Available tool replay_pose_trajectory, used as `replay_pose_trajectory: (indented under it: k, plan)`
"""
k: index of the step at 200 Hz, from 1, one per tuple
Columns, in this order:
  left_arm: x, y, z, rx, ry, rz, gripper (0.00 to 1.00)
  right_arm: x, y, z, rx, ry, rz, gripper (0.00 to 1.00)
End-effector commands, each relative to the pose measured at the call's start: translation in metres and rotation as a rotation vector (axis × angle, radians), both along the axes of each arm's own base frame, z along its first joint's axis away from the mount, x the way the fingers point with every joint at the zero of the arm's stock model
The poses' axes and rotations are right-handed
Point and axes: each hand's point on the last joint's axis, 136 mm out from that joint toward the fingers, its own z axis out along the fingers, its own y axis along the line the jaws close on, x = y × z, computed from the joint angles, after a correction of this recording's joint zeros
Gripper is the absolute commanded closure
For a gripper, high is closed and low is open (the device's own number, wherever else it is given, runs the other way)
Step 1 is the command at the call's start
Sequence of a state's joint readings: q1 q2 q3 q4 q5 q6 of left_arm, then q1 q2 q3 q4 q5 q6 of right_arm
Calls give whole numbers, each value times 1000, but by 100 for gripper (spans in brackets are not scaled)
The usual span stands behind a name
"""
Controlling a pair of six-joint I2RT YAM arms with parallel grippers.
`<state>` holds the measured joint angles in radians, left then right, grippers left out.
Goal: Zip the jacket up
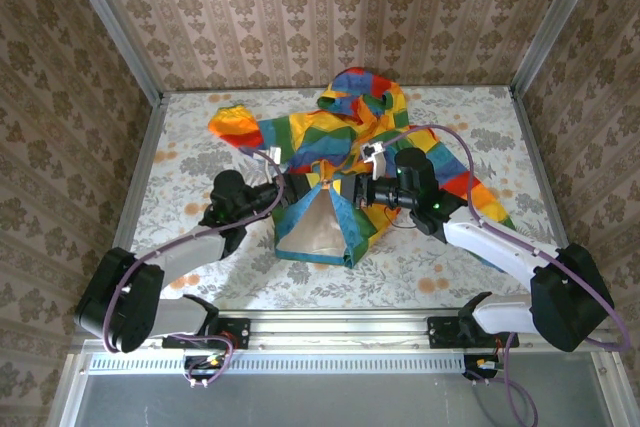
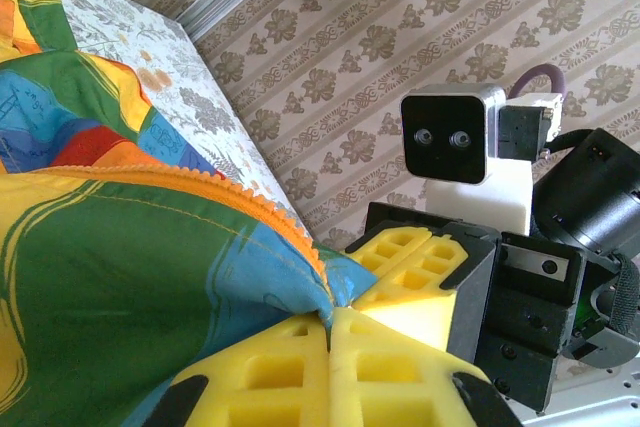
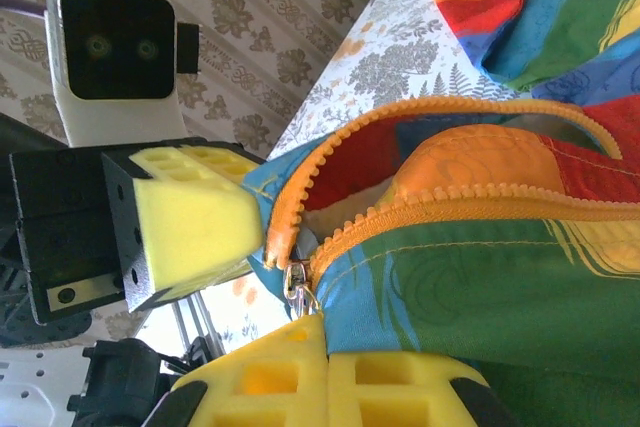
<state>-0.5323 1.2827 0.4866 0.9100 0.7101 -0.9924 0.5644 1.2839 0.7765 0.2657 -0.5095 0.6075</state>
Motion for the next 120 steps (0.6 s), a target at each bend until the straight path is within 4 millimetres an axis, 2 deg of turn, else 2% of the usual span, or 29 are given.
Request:
replay_pose_trajectory:
  k: [1,49,120]
  plan:
    - [-5,-3,3,-25,-19,-14,100,1,-2,13,39,-35,0,100]
    - [-10,-6,-1,-18,-9,-27,100,4,-5,15,44,-39,-13,100]
    - [-10,-8,3,-20,-24,-32,100,6,-6,14,46,-38,-16,100]
